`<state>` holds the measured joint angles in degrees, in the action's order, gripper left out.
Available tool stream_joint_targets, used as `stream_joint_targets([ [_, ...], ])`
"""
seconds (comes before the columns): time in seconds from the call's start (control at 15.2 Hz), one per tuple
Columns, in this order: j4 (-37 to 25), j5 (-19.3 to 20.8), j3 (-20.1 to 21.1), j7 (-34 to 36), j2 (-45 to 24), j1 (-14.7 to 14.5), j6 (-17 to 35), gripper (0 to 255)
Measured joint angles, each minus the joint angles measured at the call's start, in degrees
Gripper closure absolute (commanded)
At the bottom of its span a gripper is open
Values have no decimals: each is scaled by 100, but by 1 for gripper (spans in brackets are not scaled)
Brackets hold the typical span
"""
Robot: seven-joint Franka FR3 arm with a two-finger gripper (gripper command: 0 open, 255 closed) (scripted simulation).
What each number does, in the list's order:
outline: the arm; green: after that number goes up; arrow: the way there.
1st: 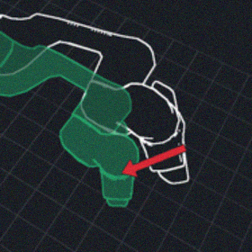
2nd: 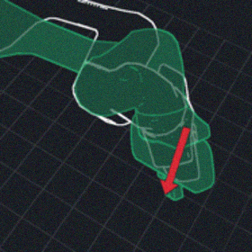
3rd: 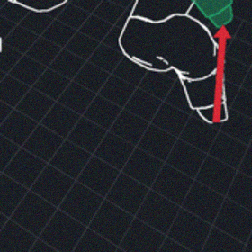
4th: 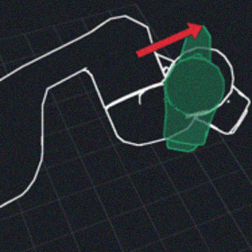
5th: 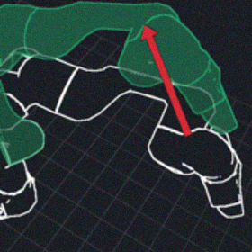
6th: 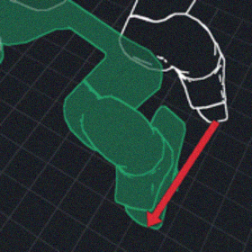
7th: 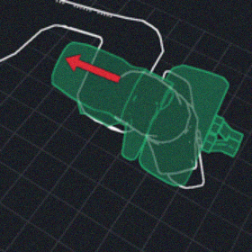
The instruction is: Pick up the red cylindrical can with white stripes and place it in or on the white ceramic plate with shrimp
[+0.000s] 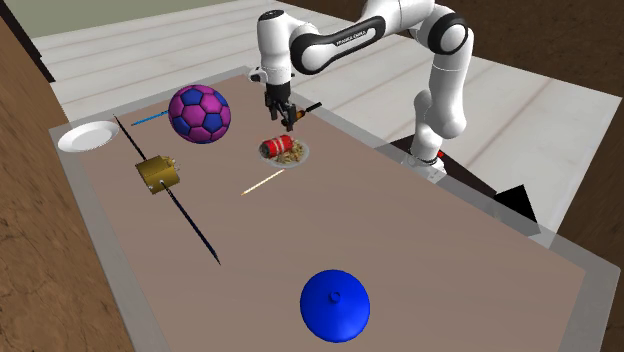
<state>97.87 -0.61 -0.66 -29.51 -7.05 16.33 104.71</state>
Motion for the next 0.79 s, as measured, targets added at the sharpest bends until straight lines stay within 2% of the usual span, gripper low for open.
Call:
stream_joint_targets([
  [0.13,-51,0,0,2,17,0,-68,0],
  [0.4,-642,1,-5,-2,-6,6,-629,0],
  [0.79,-753,1,-3,1,-19,4,-734,0],
])
